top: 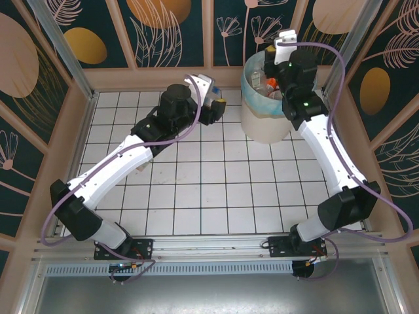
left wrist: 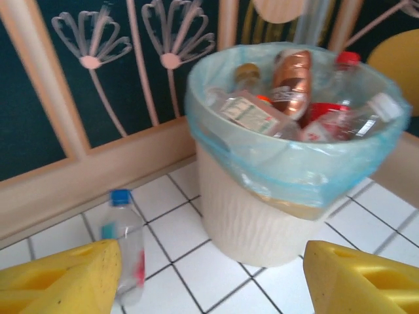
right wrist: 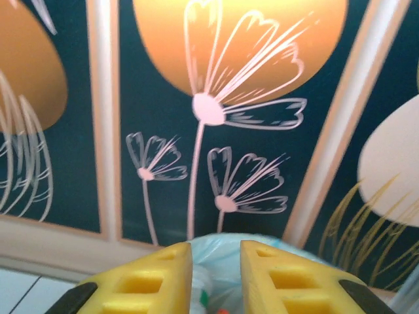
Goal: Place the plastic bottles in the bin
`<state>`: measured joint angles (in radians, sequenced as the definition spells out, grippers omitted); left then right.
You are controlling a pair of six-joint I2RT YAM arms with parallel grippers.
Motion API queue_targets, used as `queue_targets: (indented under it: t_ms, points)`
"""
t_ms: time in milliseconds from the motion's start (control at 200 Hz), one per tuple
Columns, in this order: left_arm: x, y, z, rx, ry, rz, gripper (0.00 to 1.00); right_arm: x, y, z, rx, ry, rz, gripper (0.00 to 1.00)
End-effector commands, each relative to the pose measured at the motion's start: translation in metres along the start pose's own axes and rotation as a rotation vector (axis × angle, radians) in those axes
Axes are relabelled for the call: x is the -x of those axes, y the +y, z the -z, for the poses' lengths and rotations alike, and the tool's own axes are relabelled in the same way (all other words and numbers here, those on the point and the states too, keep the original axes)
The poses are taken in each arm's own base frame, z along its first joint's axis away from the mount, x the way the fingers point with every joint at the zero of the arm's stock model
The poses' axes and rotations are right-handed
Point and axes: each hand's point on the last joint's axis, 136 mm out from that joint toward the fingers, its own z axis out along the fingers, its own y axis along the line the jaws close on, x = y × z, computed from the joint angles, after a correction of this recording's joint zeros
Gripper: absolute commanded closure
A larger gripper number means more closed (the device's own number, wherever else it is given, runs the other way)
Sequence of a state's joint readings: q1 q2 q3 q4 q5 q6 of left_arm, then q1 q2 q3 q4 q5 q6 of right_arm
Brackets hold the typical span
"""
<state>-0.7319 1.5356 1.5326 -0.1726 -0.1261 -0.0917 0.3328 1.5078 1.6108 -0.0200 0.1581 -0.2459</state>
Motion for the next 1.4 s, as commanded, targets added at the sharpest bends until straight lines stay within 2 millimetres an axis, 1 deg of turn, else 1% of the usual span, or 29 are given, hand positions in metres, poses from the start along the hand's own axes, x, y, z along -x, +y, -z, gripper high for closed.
queue_targets:
  t_ms: [0,45,90,160,215,280,335,345,365,440,480,505,545,656,666,676,691,761,816,876,996,1096,1101,1111,1196,1291,1396]
  points:
    - [0.005,0.037,-0.004,0.209,0.008,0.034,0.27,-0.005,0.040,0.008,0.131,0.019,-0.096,0.71]
    - [0.003,0.049,-0.002,0.253,0.012,0.070,0.26,-0.015,0.055,0.010,0.156,0.053,-0.097,0.67]
    - [-0.002,0.060,-0.002,0.259,0.022,0.118,0.26,-0.026,0.071,0.010,0.186,0.095,-0.106,0.65]
    - [-0.009,0.084,0.000,0.260,0.034,0.226,0.26,-0.041,0.096,0.012,0.237,0.153,-0.115,0.65]
    - [-0.014,0.103,0.002,0.271,0.038,0.289,0.26,-0.050,0.110,0.013,0.260,0.180,-0.127,0.64]
    - [-0.017,0.121,0.004,0.295,0.041,0.311,0.26,-0.060,0.127,0.015,0.306,0.202,-0.159,0.64]
    - [-0.020,0.135,0.004,0.315,0.045,0.334,0.26,-0.068,0.134,0.013,0.328,0.220,-0.186,0.64]
    - [-0.021,0.138,0.004,0.317,0.046,0.341,0.26,-0.068,0.143,0.015,0.348,0.224,-0.186,0.64]
    - [-0.022,0.144,0.004,0.318,0.047,0.356,0.26,-0.070,0.149,0.016,0.365,0.230,-0.190,0.64]
    - [-0.031,0.173,0.004,0.351,0.054,0.411,0.26,-0.078,0.166,0.016,0.400,0.254,-0.197,0.64]
    - [-0.035,0.190,0.006,0.384,0.053,0.418,0.26,-0.082,0.174,0.015,0.410,0.266,-0.197,0.64]
    - [-0.038,0.200,0.005,0.403,0.058,0.415,0.25,-0.084,0.183,0.017,0.448,0.275,-0.202,0.64]
    - [-0.044,0.219,0.005,0.430,0.072,0.418,0.25,-0.088,0.192,0.017,0.470,0.287,-0.211,0.64]
    - [-0.066,0.271,-0.003,0.462,0.114,0.492,0.24,-0.102,0.214,0.017,0.540,0.330,-0.242,0.63]
    - [-0.065,0.274,-0.002,0.463,0.112,0.497,0.24,-0.105,0.217,0.017,0.545,0.337,-0.244,0.63]
    - [-0.072,0.280,-0.007,0.468,0.130,0.507,0.24,-0.106,0.219,0.017,0.552,0.339,-0.246,0.63]
    - [-0.077,0.287,-0.010,0.471,0.139,0.518,0.24,-0.108,0.223,0.017,0.562,0.346,-0.248,0.63]
    - [-0.092,0.316,-0.020,0.501,0.166,0.557,0.24,-0.123,0.239,0.017,0.603,0.381,-0.251,0.63]
    - [-0.101,0.333,-0.031,0.508,0.182,0.583,0.24,-0.136,0.251,0.016,0.631,0.414,-0.257,0.63]
    - [-0.110,0.348,-0.040,0.514,0.189,0.622,0.24,-0.148,0.261,0.014,0.659,0.456,-0.270,0.63]
    - [-0.119,0.368,-0.054,0.508,0.178,0.668,0.23,-0.166,0.277,0.012,0.705,0.517,-0.283,0.63]
    - [-0.128,0.385,-0.071,0.516,0.194,0.676,0.22,-0.177,0.286,0.009,0.731,0.543,-0.284,0.61]
    - [-0.130,0.385,-0.072,0.518,0.198,0.677,0.22,-0.178,0.287,0.009,0.732,0.545,-0.284,0.61]
    - [-0.126,0.386,-0.072,0.518,0.193,0.675,0.22,-0.179,0.288,0.009,0.735,0.550,-0.284,0.61]
    - [-0.132,0.394,-0.085,0.521,0.218,0.677,0.22,-0.186,0.293,0.005,0.750,0.572,-0.284,0.60]
    - [-0.136,0.399,-0.094,0.517,0.216,0.679,0.21,-0.196,0.303,0.002,0.784,0.605,-0.284,0.58]
    - [-0.141,0.412,-0.104,0.534,0.206,0.656,0.19,-0.205,0.311,-0.003,0.805,0.640,-0.294,0.58]
